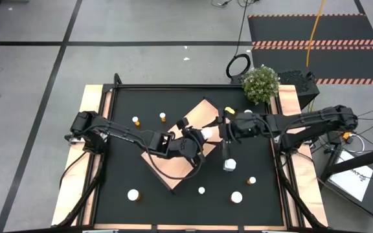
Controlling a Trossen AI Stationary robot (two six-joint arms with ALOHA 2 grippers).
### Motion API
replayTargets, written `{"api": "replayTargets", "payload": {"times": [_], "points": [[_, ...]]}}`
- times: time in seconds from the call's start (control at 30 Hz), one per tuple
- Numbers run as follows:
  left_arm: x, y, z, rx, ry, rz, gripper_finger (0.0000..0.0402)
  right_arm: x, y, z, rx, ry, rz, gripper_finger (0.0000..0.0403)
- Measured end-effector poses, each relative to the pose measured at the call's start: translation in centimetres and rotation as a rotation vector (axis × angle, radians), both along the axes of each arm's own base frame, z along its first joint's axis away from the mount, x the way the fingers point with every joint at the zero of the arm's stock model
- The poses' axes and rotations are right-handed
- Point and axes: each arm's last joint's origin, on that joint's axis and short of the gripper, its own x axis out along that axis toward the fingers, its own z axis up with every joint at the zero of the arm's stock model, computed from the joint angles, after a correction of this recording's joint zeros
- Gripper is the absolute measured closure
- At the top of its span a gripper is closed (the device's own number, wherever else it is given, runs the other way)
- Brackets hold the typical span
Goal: Pick and place medicine bottles onto shelf by color
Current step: Put the white pill bottle on the shelf
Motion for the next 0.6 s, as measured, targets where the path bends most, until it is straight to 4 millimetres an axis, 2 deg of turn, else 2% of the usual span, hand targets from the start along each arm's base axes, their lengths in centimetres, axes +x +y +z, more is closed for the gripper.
{"api": "replayTargets", "payload": {"times": [0.13, 0.33, 0.6], "points": [[0.1, 0.5, -0.1, -0.029, 0.003, -0.002, 0.0232, -0.1, -0.7, -0.1, -0.032, 0.019, 0.008, 0.0166], [0.2, 0.7, -0.1, -0.070, 0.008, -0.047, 0.0232, -0.5, -1.1, -0.1, -0.038, 0.034, 0.108, 0.0197], [0.3, 0.9, 0.0, -0.049, 0.006, -0.047, 0.0231, -0.6, -1.8, 0.2, -0.093, 0.013, 0.149, 0.0202]]}}
